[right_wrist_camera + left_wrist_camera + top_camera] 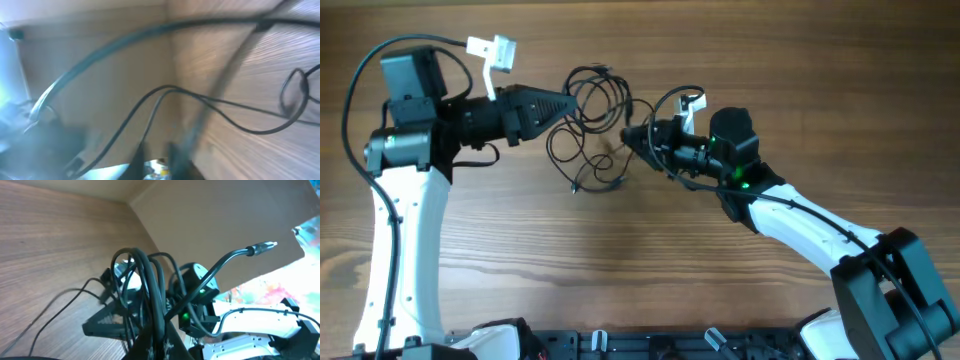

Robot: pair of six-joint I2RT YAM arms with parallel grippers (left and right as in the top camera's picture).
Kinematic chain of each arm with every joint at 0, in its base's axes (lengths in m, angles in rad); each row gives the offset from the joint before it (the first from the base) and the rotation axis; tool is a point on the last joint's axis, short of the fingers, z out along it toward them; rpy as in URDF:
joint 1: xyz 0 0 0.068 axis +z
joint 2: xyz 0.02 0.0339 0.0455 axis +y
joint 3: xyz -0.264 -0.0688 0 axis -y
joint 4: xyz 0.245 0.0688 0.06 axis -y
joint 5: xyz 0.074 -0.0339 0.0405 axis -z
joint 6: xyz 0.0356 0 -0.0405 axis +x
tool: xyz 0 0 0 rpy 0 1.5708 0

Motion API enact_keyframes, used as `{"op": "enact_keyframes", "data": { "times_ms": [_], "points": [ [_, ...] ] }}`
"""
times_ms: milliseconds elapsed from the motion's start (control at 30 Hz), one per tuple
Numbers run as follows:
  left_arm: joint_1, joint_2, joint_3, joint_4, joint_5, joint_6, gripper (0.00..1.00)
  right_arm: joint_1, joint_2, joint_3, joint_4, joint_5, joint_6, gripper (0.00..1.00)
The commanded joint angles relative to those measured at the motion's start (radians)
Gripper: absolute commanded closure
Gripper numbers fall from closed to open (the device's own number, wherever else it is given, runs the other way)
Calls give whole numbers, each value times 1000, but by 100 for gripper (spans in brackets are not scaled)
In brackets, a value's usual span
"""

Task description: Untangle cables

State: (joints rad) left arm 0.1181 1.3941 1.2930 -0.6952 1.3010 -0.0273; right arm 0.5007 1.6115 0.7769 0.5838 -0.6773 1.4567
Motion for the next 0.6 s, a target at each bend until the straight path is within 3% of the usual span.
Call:
{"op": "enact_keyframes", "data": {
  "times_ms": [0,200,300,433,500,567],
  "points": [
    [11,-21,0,3,34,8,96,-31,19,10,-182,-68,-256,95],
    [141,-42,0,-1,116,-5,96,-182,-16,10,-678,-40,-620,95],
    [185,-41,0,-10,115,-11,96,-262,-90,10,-818,32,-701,95],
    [269,-41,0,-13,67,-46,96,-402,-321,11,-1032,229,-831,95],
    [307,-41,0,-13,33,-93,96,-492,-480,11,-1161,446,-837,95],
    [312,-41,0,-18,33,-93,96,-544,-575,11,-1217,534,-837,95]
  ]
}}
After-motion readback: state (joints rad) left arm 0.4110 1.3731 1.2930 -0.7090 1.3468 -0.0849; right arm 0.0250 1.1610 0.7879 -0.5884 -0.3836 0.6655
